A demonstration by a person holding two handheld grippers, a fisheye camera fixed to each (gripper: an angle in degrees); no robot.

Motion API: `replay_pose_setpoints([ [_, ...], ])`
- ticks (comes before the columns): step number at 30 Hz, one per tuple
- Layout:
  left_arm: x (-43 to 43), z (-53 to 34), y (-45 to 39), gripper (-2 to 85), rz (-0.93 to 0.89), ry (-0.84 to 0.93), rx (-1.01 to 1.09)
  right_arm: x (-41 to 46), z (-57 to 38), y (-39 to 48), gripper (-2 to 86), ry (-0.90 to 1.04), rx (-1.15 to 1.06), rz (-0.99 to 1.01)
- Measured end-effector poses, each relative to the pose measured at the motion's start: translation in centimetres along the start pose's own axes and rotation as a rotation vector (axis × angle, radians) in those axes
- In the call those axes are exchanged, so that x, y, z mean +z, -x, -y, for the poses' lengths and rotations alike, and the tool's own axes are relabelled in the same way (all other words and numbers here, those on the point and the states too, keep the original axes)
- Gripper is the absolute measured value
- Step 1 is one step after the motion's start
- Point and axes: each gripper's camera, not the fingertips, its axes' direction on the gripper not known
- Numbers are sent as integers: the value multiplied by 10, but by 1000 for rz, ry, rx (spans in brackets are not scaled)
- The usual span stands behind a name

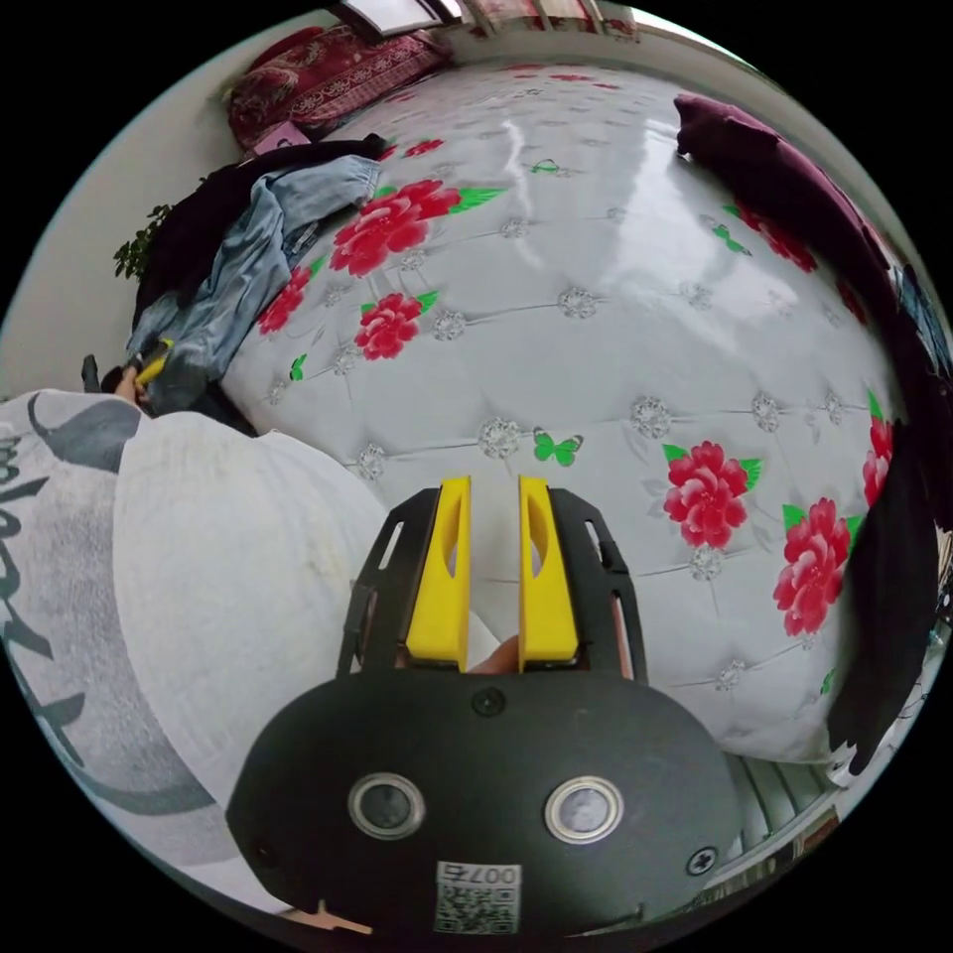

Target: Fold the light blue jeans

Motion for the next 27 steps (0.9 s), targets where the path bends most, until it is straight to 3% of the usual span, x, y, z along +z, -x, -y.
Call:
replay_pose_setpoints([
  [5,27,16,-39,99,239,106,277,-16,-4,-13,84,-8,-23,56],
  [6,27,24,-37,37,236,129,283,-22,-6,-14,84,-14,-48,43],
  [13,-41,18,2,-9,-86,50,252,-64,-50,-38,87,-124,-103,68],
  [16,-81,4,23,-9,-420,-4,259,-80,-77,-60,89,-171,-86,142],
  [22,-169,-41,-46,-10,-1027,-54,678,-143,-120,-104,100,-379,-91,291],
  [27,-234,-86,-127,-10,-1763,13,996,-196,-149,-153,119,-501,-57,506],
])
